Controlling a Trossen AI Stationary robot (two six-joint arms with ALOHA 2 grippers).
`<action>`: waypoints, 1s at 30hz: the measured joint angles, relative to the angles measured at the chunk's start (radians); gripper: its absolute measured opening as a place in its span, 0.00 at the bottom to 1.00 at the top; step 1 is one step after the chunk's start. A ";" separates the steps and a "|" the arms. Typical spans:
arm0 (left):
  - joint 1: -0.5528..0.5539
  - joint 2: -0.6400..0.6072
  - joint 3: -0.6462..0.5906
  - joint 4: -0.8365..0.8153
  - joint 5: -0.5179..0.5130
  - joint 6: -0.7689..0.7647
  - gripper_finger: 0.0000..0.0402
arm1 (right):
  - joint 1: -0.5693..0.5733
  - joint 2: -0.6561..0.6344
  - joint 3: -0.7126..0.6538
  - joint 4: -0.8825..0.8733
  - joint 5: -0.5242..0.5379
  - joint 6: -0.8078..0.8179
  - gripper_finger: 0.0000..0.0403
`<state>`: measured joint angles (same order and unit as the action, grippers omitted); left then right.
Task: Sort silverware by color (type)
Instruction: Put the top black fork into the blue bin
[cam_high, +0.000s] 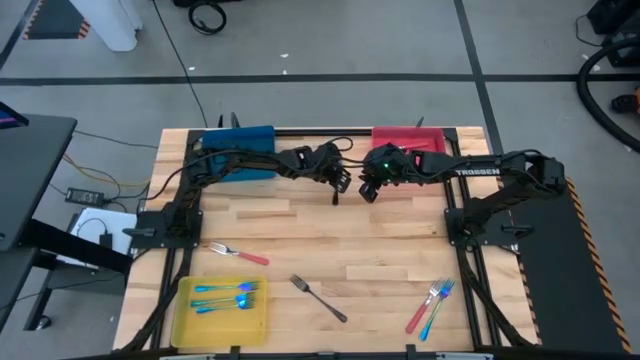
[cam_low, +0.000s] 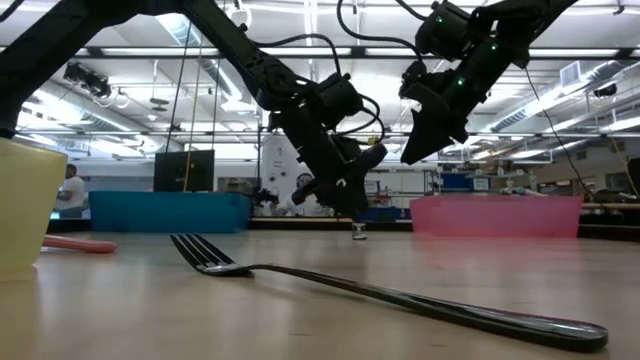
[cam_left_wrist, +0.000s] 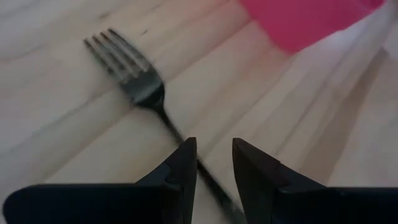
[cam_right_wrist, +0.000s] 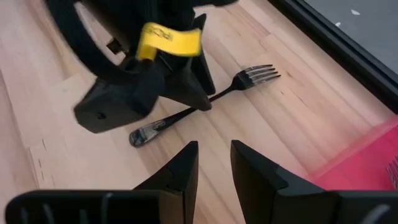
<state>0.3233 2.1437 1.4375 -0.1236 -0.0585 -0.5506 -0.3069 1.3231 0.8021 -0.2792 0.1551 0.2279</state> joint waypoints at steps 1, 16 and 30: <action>0.000 0.003 0.000 -0.007 -0.001 -0.013 0.26 | 0.000 0.000 0.000 -0.003 0.000 0.000 0.26; -0.011 0.016 -0.002 -0.018 -0.060 0.020 0.26 | 0.000 0.000 0.000 -0.007 0.000 -0.002 0.26; -0.013 0.016 -0.002 -0.023 -0.065 0.010 0.26 | 0.000 0.000 0.000 -0.004 -0.001 -0.002 0.26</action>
<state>0.3099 2.1601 1.4357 -0.1466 -0.1238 -0.5408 -0.3069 1.3231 0.8022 -0.2834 0.1544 0.2256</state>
